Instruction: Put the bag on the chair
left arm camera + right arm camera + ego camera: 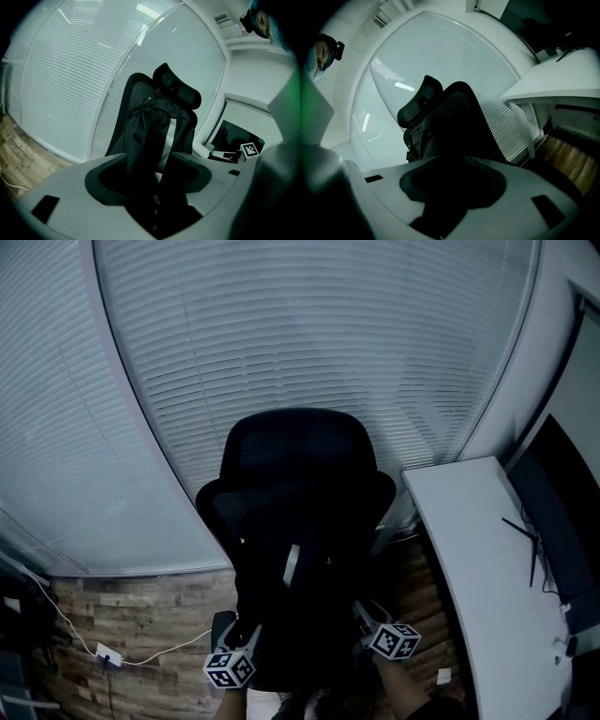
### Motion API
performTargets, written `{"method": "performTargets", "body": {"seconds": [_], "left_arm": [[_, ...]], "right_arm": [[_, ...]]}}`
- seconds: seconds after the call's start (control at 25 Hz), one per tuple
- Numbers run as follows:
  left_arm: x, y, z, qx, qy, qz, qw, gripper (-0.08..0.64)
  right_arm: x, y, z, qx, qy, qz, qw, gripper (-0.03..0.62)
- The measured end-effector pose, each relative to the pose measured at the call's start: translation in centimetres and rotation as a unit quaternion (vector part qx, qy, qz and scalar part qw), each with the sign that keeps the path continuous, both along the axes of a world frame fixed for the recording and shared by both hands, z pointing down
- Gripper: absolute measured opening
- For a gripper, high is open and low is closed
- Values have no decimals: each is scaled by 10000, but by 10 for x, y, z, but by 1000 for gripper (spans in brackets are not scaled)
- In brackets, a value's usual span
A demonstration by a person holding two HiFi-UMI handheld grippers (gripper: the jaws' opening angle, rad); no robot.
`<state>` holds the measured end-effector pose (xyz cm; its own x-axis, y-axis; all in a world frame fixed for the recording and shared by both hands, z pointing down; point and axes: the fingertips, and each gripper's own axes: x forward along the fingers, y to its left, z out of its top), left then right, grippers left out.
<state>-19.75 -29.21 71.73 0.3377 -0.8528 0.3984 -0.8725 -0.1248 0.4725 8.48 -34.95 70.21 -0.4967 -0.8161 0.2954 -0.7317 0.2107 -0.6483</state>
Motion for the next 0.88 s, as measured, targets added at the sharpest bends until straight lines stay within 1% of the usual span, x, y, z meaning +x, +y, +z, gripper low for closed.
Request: {"method": "performTargets", "body": {"seconds": [0.24, 0.44, 0.72, 0.88], "left_arm": [[0, 12, -24, 181, -25, 2, 9998, 295], [4, 22, -40, 272, -152, 153, 9994, 293], [15, 29, -78, 682, -232, 403, 9966, 291], [18, 39, -96, 829, -234, 439, 9953, 258]], "right_arm": [[-1, 21, -24, 158, -55, 3, 9999, 124], [-5, 42, -46, 298, -67, -35, 9995, 124], [-3, 59, -81, 571, 87, -111, 9983, 124], [-8, 71, -96, 600, 73, -153, 9981, 124]]}}
